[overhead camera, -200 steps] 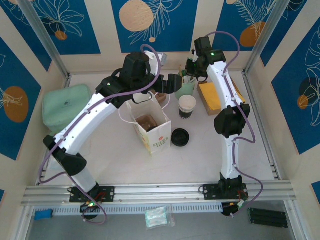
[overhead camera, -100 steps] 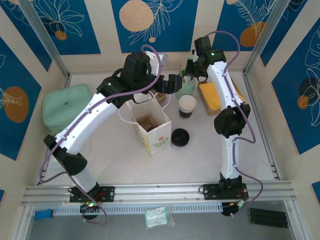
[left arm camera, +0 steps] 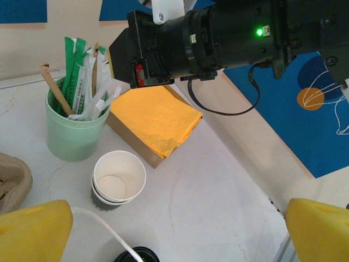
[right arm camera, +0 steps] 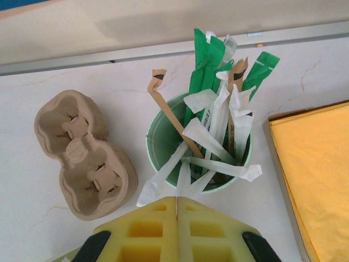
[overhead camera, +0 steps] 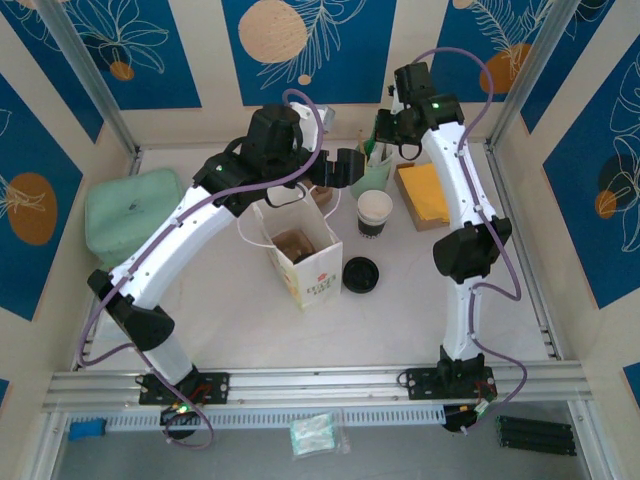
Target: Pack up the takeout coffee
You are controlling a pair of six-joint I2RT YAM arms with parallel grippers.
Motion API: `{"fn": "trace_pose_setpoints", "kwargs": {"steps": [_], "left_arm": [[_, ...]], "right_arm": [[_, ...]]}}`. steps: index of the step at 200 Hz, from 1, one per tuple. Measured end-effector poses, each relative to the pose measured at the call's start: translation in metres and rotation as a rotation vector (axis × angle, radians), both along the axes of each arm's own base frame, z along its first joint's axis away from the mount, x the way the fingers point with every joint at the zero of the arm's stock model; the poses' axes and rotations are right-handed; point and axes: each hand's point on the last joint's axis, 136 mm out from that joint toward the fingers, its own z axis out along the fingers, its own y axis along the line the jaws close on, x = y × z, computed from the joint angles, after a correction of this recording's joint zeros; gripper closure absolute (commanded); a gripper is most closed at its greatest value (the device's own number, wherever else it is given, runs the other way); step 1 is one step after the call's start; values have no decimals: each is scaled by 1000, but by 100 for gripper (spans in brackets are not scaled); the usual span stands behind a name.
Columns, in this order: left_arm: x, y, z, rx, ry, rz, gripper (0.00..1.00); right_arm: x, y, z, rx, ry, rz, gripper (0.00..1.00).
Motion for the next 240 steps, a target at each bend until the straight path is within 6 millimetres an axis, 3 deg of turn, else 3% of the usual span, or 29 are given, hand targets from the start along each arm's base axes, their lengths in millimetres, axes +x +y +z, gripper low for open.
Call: {"fn": "trace_pose_setpoints", "kwargs": {"steps": [66,103,187,240], "left_arm": [[0,0,0,0,0,0,0],[0,0,0,2,-3,-1,1],[1,-1,-3,8,0,-2,1],[4,-3,-8,15,7,-2,1]], "right_arm": [[1,0,16,-5,-50,9,100],[-1,-1,42,3,-112,11,100],[-29,-9,102,32,-235,7,100],[-33,-10,110,36,-254,7,100]]}}
